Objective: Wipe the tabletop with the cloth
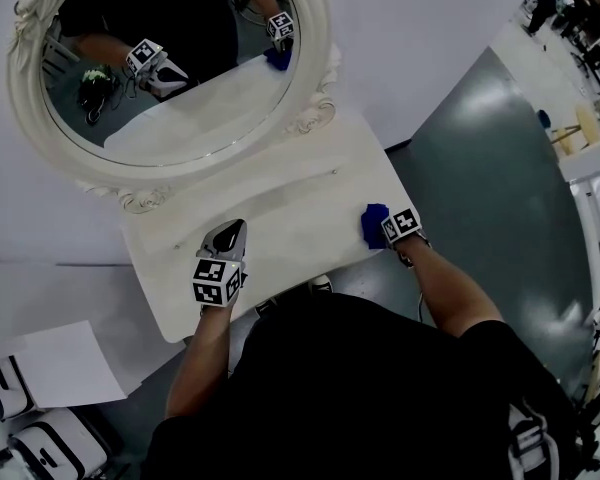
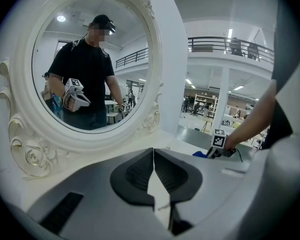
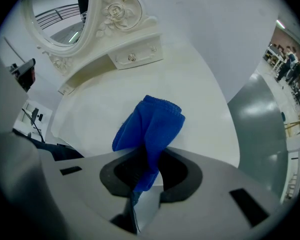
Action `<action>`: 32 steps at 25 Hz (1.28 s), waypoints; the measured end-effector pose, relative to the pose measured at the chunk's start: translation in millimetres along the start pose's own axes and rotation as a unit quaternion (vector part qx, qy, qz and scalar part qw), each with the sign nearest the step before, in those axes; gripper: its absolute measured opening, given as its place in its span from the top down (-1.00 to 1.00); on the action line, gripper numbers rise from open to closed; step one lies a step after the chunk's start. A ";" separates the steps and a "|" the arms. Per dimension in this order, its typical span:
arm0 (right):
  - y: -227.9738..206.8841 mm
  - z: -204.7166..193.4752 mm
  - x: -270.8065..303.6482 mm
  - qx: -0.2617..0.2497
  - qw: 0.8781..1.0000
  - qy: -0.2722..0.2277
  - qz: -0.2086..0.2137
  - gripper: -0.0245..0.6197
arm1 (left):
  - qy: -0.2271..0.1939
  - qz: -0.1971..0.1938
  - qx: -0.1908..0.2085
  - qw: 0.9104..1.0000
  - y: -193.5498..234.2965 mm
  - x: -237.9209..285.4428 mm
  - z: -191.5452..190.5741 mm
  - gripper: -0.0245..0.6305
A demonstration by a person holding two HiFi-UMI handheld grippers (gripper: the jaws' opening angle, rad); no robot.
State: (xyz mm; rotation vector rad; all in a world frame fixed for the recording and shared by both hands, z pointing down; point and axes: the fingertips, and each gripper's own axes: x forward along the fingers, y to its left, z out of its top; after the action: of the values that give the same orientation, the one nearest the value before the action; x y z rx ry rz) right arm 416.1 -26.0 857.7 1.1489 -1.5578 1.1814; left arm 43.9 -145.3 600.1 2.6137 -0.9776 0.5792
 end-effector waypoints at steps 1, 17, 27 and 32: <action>-0.1 0.2 0.0 -0.001 1.000 0.001 -0.001 0.71 | 0.000 0.001 0.000 1.000 1.1 -0.9 0.1 0.88; 100.1 111.0 -25.0 -0.081 0.994 -0.071 0.025 0.80 | -0.016 0.053 -0.020 0.998 47.4 -58.6 -10.4 0.88; 297.3 229.6 -31.9 -0.172 0.966 -0.130 0.143 0.80 | -0.030 0.129 -0.049 0.990 105.4 -138.4 -34.9 0.88; 397.7 260.1 -23.0 -0.227 0.947 -0.125 0.188 0.80 | -0.032 0.168 -0.070 0.983 126.3 -179.7 -53.4 0.88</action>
State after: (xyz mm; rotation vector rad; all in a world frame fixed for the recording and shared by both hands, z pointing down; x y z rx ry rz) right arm 10.7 -223.2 705.4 0.7317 -2.1782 0.8531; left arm -179.3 -115.6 579.8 2.3729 -1.4394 0.4844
